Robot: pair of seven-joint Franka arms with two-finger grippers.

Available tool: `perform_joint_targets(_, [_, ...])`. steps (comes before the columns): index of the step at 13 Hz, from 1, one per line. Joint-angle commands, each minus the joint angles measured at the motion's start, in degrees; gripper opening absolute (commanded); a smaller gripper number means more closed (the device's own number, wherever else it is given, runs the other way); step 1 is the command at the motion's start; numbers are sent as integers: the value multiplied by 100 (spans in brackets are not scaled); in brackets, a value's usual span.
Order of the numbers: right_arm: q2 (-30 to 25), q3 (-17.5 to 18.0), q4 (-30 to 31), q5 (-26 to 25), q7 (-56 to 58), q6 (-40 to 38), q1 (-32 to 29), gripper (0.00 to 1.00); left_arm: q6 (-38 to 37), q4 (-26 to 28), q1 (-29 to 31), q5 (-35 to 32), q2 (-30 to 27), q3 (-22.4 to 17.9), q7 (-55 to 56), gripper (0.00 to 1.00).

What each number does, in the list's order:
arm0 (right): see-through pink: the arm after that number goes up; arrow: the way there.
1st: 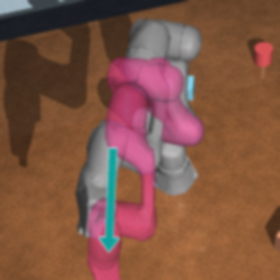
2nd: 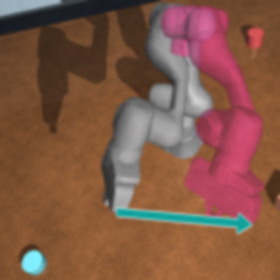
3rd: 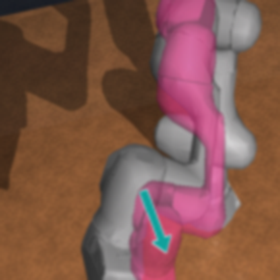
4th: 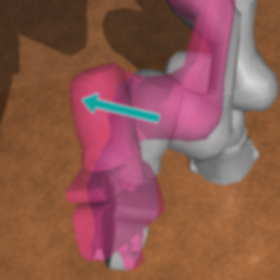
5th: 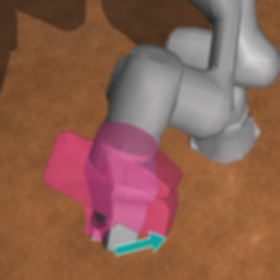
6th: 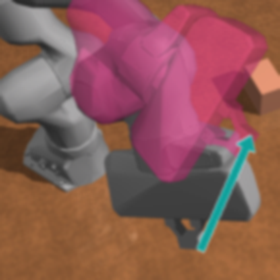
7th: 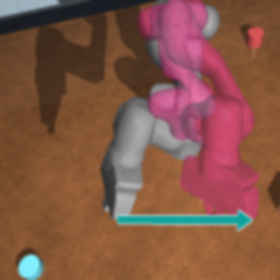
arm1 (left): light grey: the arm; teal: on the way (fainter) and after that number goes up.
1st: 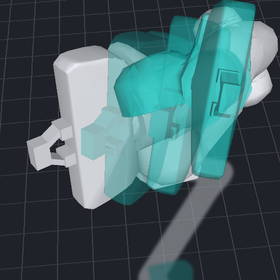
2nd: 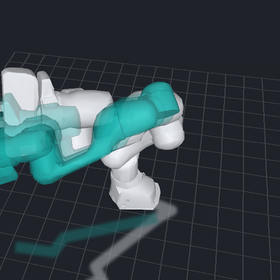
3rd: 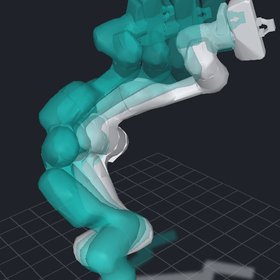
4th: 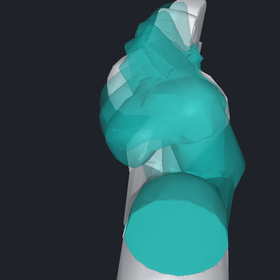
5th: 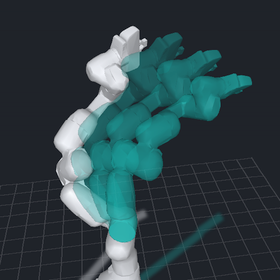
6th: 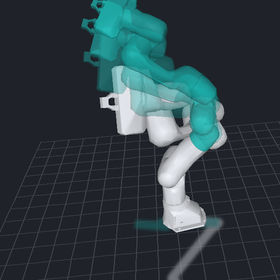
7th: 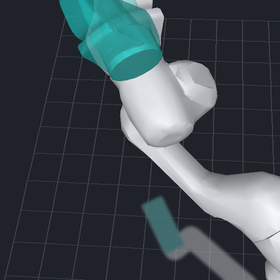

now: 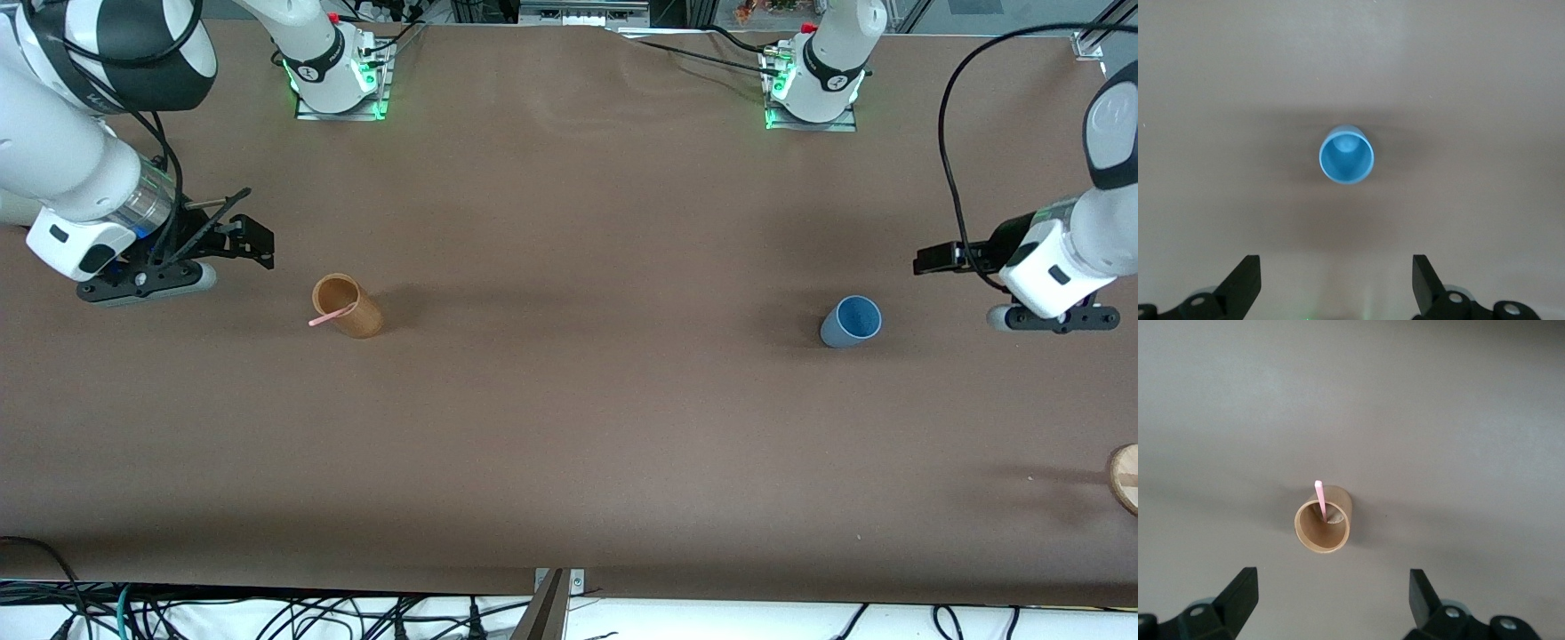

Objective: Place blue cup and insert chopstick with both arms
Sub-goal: 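Reach the left gripper to the blue cup while the right gripper approaches the chopstick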

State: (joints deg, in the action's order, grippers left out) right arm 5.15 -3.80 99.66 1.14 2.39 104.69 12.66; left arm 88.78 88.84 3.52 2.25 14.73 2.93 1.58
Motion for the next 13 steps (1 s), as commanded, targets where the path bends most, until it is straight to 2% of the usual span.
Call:
perform_joint_targets(1, [-269, 11, 492, 35, 86, 376, -9, 100, 551, 326, 61, -103, 170, 49, -61, 100])
perform_joint_targets(6, [-269, 20, 1186, 35, 86, 1281, -9, 100, 1843, 1222, 61, -102, 303, 172, -9, 100])
perform_joint_targets(10, [-251, 46, 1714, 35, 86, 2036, -9, 100, 2188, 1504, 61, -164, 373, 558, 570, 100])
perform_joint_targets(13, [-181, 134, 2004, 27, 16, 2563, 0, 100, 2800, 1969, 96, -734, 321, 787, 729, 100])
